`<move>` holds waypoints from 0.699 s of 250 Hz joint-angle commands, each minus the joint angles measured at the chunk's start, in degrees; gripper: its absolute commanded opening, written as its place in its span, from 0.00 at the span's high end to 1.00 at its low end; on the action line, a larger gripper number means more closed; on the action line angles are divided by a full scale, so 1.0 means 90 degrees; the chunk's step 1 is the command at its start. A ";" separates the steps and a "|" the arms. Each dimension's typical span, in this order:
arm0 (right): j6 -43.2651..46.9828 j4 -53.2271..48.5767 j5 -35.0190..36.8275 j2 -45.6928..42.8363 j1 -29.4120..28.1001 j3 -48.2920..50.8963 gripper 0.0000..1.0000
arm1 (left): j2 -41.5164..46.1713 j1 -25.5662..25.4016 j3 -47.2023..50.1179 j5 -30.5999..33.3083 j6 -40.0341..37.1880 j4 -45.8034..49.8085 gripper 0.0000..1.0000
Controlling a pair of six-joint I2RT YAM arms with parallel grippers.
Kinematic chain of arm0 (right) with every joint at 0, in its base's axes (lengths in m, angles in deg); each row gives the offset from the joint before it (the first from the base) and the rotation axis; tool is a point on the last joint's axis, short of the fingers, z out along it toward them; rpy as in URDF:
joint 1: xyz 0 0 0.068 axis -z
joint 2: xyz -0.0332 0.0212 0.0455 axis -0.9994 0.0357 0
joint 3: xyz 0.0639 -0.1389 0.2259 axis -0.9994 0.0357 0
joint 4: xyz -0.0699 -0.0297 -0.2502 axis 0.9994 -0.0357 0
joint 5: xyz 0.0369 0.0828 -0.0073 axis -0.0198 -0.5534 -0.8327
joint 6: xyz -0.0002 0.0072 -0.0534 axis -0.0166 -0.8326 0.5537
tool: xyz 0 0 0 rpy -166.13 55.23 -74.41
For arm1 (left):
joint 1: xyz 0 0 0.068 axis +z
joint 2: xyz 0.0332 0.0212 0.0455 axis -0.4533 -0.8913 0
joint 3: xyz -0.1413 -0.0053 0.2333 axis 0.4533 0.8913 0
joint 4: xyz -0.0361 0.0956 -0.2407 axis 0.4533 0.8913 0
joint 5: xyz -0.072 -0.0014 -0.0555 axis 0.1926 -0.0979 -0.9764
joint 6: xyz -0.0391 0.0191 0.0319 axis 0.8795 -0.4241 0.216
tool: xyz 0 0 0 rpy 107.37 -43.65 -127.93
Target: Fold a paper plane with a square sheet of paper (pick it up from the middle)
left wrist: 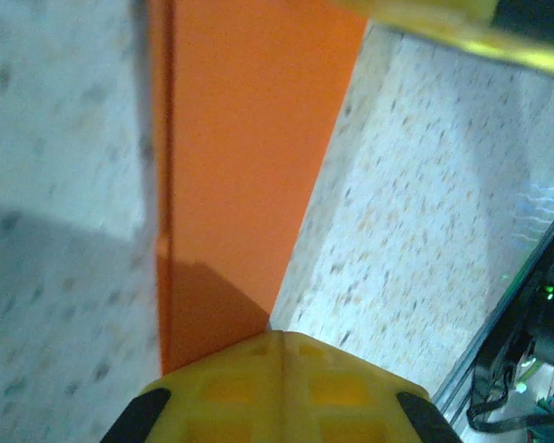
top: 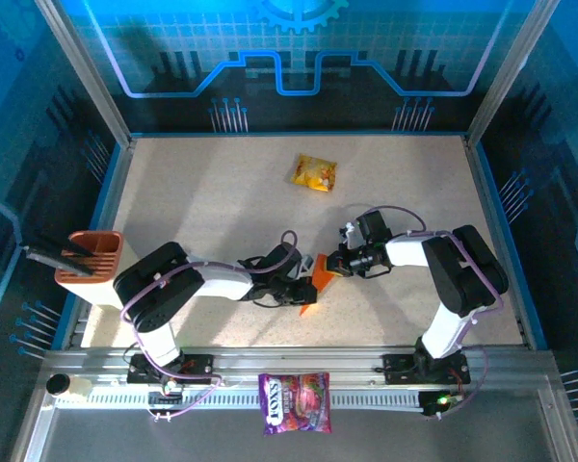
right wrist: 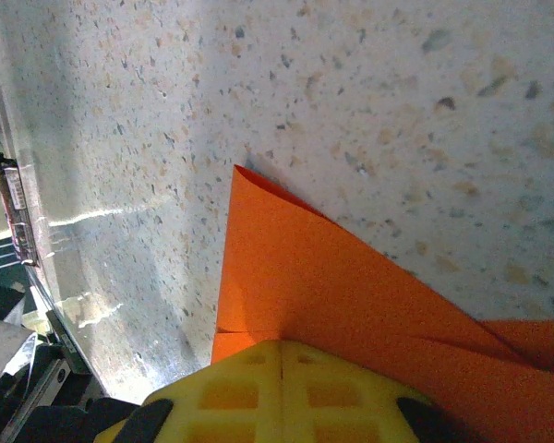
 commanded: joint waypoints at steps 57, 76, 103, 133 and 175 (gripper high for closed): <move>0.0253 -0.0800 0.1020 0.0334 0.0195 0.0054 1.00 | 0.0530 -0.0521 0.0703 0.0149 -0.0307 0.1861 0.95; 0.0267 -0.0815 0.1019 0.0318 0.0190 0.0059 1.00 | 0.0634 -0.0553 0.0847 0.0303 -0.0200 0.1952 0.95; 0.0251 -0.0817 0.1015 0.0295 0.0191 0.0080 1.00 | 0.0886 -0.0654 0.1017 0.0427 -0.0041 0.1980 0.96; 0.0235 -0.0805 0.1015 0.0258 0.0188 0.0093 1.00 | 0.1295 -0.0693 0.1136 0.0656 0.0043 0.2125 0.97; 0.0190 -0.0766 0.0957 0.0215 0.0187 0.0101 1.00 | 0.2041 -0.0675 0.0906 0.1046 -0.0037 0.2344 0.98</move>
